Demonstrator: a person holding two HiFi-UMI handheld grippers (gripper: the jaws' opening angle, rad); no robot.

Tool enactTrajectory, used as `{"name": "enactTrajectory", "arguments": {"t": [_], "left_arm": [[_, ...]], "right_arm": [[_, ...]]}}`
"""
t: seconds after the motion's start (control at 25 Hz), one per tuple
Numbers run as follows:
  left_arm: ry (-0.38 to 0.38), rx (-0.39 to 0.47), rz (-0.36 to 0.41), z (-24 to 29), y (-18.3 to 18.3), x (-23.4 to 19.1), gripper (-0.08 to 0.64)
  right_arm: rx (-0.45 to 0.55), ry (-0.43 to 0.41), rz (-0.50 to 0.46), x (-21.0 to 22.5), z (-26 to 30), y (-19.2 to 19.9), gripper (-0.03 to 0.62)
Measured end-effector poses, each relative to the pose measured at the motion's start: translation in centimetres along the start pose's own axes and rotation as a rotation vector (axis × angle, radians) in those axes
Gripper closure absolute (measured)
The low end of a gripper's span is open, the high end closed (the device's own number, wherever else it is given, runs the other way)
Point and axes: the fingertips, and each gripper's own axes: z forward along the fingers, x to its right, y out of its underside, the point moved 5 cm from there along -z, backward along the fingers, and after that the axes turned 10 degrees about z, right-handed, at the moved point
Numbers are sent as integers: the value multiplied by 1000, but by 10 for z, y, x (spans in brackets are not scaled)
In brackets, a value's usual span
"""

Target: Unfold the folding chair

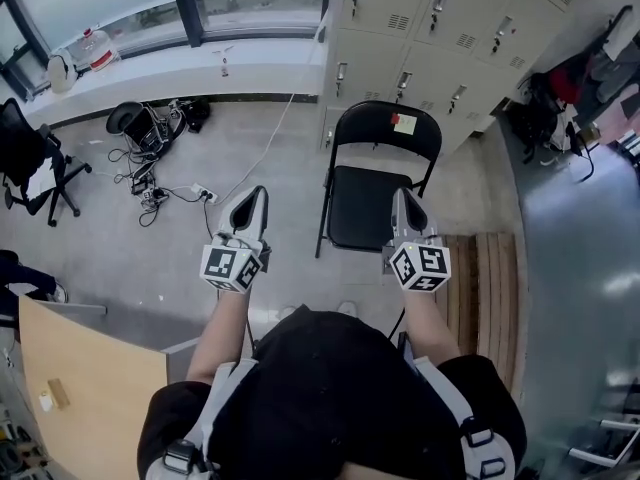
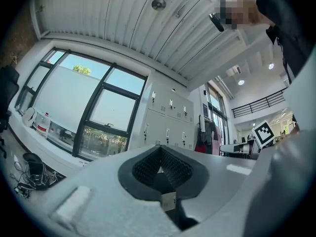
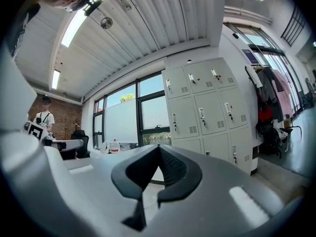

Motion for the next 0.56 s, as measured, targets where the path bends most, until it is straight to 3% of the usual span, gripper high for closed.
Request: {"name": "enactTrajectory", "arguments": {"t": [0.56], "left_arm": [[-15, 11, 15, 25, -2, 12, 561]], "right_arm": [[-5, -41, 2, 19, 23, -8, 589]]}}
